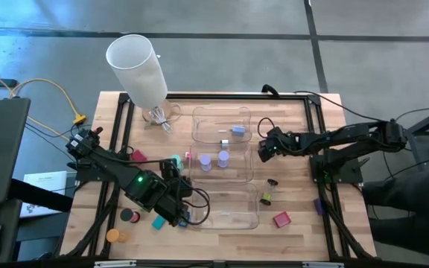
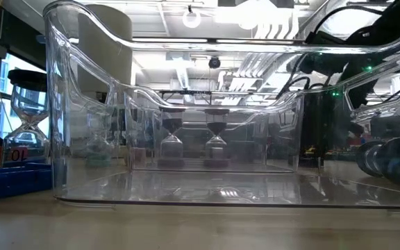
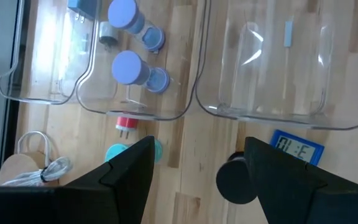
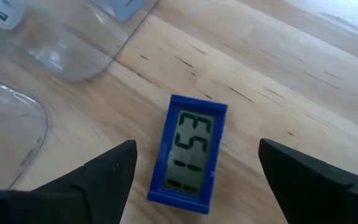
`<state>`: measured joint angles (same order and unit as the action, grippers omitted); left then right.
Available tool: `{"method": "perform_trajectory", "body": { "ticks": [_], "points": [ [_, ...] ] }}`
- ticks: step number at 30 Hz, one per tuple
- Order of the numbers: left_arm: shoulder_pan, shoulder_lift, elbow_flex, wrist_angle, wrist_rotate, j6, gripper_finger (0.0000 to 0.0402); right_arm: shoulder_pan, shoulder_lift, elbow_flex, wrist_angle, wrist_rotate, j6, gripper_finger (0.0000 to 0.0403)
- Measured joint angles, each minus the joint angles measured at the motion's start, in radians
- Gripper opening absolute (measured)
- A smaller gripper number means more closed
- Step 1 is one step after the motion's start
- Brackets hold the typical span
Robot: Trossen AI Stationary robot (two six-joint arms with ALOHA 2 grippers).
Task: Pick & Place Office items
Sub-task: Put the top right dark blue digital clock into the bottom transparent bin
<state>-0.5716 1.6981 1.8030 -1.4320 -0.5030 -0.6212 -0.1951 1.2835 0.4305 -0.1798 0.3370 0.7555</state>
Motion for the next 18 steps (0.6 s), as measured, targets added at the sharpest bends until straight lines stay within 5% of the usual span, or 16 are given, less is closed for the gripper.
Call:
{"method": "perform_trajectory", "body": {
  "ticks": [10, 18],
  "points": [
    [0.0, 0.0, 0.0, 0.02, 0.0, 0.0, 0.0239, 0.049, 0.01, -0.048, 0.11, 0.041, -0.026, 0.0326],
    [0.0, 0.0, 0.0, 0.029, 0.0, 0.005, 0.0239, 0.08, 0.148, -0.047, 0.176, 0.106, -0.051, 0.0326]
  ]
}}
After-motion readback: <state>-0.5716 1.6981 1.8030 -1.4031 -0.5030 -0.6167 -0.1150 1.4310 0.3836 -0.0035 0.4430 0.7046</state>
